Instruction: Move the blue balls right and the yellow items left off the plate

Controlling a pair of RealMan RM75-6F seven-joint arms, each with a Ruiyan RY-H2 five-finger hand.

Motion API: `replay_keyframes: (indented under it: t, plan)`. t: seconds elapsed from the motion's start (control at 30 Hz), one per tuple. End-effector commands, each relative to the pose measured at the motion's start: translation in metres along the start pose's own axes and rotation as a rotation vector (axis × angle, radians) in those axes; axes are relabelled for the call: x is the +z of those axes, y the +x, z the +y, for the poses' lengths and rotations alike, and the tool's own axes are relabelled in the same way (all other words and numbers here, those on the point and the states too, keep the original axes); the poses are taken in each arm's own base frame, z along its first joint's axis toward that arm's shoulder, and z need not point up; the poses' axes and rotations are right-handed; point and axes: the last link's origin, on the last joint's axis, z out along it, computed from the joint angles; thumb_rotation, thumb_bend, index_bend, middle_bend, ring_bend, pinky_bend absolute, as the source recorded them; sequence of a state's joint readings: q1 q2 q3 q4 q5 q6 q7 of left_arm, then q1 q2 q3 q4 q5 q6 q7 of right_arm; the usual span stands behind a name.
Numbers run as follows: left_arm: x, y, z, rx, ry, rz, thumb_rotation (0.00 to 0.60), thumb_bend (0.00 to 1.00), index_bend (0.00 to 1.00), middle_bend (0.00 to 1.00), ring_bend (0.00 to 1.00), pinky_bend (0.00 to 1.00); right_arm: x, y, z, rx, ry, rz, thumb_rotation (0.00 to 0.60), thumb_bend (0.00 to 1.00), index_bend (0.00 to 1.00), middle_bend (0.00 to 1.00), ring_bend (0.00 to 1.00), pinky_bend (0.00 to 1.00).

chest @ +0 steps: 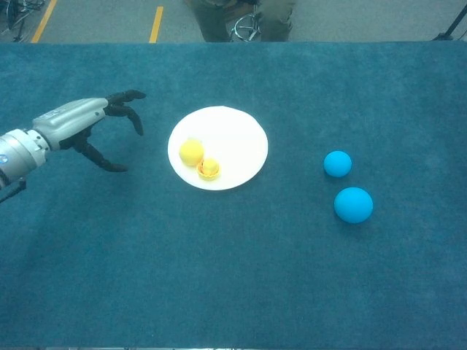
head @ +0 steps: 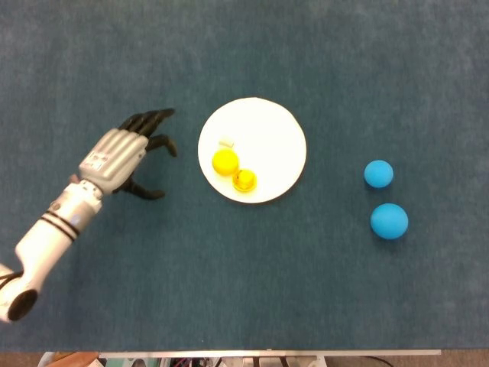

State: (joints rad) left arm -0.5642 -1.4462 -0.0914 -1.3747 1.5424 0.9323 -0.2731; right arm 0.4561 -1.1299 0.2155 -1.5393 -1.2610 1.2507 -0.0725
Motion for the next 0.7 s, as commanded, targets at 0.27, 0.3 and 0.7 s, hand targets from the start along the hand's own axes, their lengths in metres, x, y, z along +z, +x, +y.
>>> replay_keyframes:
  t: [0.27,0.3,0.7]
  plan:
    - [0.026,0.001,0.014,-0.04,-0.004,0.046,0.6,0.01,0.39,0.0,0.0,0.08,0.0,-0.003,0.004,0.029,-0.006,0.014,0.6,0.0,0.31,0.16,0.02,0.04]
    - [0.028,0.0,0.017,-0.047,-0.005,0.049,0.6,0.01,0.4,0.0,0.0,0.08,0.0,-0.003,0.005,0.034,-0.006,0.018,0.6,0.0,0.31,0.16,0.02,0.04]
    - [0.046,-0.018,0.038,-0.103,-0.031,0.017,0.6,0.01,0.4,0.0,0.0,0.08,-0.003,0.001,0.01,0.057,-0.014,0.049,0.6,0.0,0.31,0.16,0.02,0.04]
